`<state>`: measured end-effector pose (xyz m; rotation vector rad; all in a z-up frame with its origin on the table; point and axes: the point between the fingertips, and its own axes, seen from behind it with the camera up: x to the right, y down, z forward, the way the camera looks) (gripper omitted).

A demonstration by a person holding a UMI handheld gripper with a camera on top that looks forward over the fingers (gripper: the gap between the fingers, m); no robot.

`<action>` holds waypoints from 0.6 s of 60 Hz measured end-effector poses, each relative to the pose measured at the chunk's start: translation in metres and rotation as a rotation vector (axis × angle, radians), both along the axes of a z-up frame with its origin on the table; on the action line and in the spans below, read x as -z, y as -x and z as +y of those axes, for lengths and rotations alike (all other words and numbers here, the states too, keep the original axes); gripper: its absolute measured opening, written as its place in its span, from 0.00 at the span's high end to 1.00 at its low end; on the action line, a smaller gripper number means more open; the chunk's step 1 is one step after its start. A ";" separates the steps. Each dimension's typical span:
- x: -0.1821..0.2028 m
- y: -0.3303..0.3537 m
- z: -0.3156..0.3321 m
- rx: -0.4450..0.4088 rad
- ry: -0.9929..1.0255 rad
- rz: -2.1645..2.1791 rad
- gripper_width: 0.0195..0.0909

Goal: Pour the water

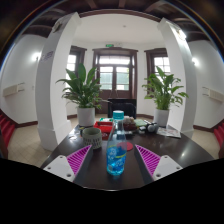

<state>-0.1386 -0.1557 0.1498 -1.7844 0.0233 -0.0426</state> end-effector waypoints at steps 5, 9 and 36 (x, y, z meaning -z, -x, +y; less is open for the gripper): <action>0.002 0.005 0.009 -0.010 -0.002 -0.016 0.08; 0.018 -0.003 0.036 -0.016 0.020 -0.021 0.08; 0.040 -0.008 0.111 -0.103 -0.059 -0.019 0.60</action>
